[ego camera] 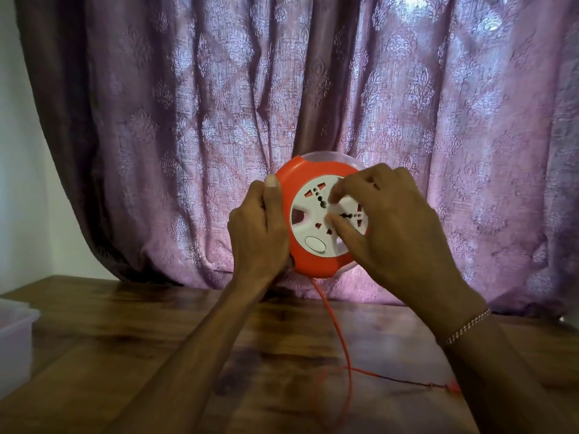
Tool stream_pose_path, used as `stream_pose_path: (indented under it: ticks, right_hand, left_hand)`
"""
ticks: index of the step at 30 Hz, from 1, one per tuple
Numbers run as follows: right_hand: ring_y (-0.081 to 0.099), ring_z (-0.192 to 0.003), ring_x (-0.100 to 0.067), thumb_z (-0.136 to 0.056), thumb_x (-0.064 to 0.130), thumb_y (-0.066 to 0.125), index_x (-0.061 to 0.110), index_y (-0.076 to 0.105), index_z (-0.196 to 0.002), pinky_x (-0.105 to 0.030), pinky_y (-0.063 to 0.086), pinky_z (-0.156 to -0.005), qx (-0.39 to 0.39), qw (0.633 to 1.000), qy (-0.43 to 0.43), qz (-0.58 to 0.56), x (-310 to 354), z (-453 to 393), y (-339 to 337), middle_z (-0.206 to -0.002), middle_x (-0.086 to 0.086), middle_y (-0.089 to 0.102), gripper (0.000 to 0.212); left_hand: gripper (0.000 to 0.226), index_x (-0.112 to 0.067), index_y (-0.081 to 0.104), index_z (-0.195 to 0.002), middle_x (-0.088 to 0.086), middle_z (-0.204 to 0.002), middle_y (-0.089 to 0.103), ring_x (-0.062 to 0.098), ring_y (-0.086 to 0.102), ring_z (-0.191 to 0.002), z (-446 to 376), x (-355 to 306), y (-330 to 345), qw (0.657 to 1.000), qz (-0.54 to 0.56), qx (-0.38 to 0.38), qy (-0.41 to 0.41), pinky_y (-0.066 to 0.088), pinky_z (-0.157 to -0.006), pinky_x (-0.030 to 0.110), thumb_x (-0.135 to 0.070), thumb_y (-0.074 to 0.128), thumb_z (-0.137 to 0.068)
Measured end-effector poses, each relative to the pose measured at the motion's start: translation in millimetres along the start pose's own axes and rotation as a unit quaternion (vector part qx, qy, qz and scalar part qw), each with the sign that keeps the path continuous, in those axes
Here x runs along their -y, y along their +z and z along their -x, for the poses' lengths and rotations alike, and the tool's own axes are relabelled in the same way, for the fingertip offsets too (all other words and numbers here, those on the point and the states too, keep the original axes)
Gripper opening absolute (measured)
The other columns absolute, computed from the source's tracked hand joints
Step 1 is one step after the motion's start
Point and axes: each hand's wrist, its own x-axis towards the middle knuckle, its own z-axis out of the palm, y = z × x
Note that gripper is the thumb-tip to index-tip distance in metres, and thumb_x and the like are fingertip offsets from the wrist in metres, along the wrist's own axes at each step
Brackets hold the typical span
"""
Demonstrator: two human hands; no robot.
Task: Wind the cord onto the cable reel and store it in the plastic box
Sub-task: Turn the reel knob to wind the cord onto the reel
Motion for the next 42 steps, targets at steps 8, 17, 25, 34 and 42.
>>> stream_pose_path:
  ticks: [8,17,25,34,42]
  right_hand:
    - [0.035,-0.13,-0.028,-0.082,0.012,0.062,0.053,0.053,-0.131,-0.043,0.053,-0.081,0.168,0.984,-0.039,0.044,5.8,2.1,0.9,-0.136,-0.006,0.041,0.065]
    - [0.062,-0.098,-0.028,-0.072,0.038,0.066,0.056,0.056,-0.126,-0.038,0.054,-0.071,0.037,0.999,0.005,0.037,10.5,7.5,5.9,-0.105,0.0,0.065,0.057]
    - [0.073,-0.079,-0.026,-0.08,0.073,0.054,0.029,0.067,-0.123,-0.039,0.053,-0.083,-0.036,0.994,0.073,-0.071,9.1,3.9,14.4,-0.077,0.0,0.077,0.062]
    - [0.063,-0.095,-0.024,-0.088,0.021,0.069,0.027,0.074,-0.106,-0.043,0.053,-0.077,-0.002,0.998,-0.021,-0.064,2.1,0.1,-4.2,-0.102,-0.001,0.068,0.019]
    - [0.038,-0.13,-0.028,-0.082,0.017,0.046,0.05,0.061,-0.126,-0.042,0.051,-0.084,0.129,0.987,-0.075,0.062,8.0,1.3,-2.6,-0.143,-0.006,0.042,0.057]
  left_hand:
    - [0.048,-0.023,0.041,-0.071,-0.007,-0.056,0.045,0.012,0.042,-0.054,0.2,-2.3,-0.4,1.0,0.004,-0.002,-0.002,0.041,-0.056,0.045,-0.055,0.028,-0.103]
    - [0.047,-0.022,0.042,-0.071,-0.007,-0.056,0.045,0.017,0.041,-0.055,1.4,-6.6,-1.1,1.0,0.01,0.0,0.002,0.041,-0.058,0.052,-0.055,0.029,-0.102]
    - [0.049,-0.024,0.043,-0.07,-0.007,-0.056,0.047,0.011,0.044,-0.053,-0.1,-5.1,-1.6,1.0,0.01,0.001,-0.009,0.044,-0.056,0.049,-0.058,0.027,-0.102]
    - [0.047,-0.028,0.037,-0.067,-0.009,-0.056,0.047,0.01,0.041,-0.053,-1.9,-3.6,-2.3,0.999,0.026,-0.007,-0.017,0.039,-0.056,0.046,-0.058,0.028,-0.102]
    - [0.047,-0.026,0.043,-0.071,-0.003,-0.065,0.055,0.01,0.049,-0.055,-2.0,-2.6,-2.9,0.999,0.046,0.003,-0.02,0.047,-0.057,0.048,-0.058,0.028,-0.102]
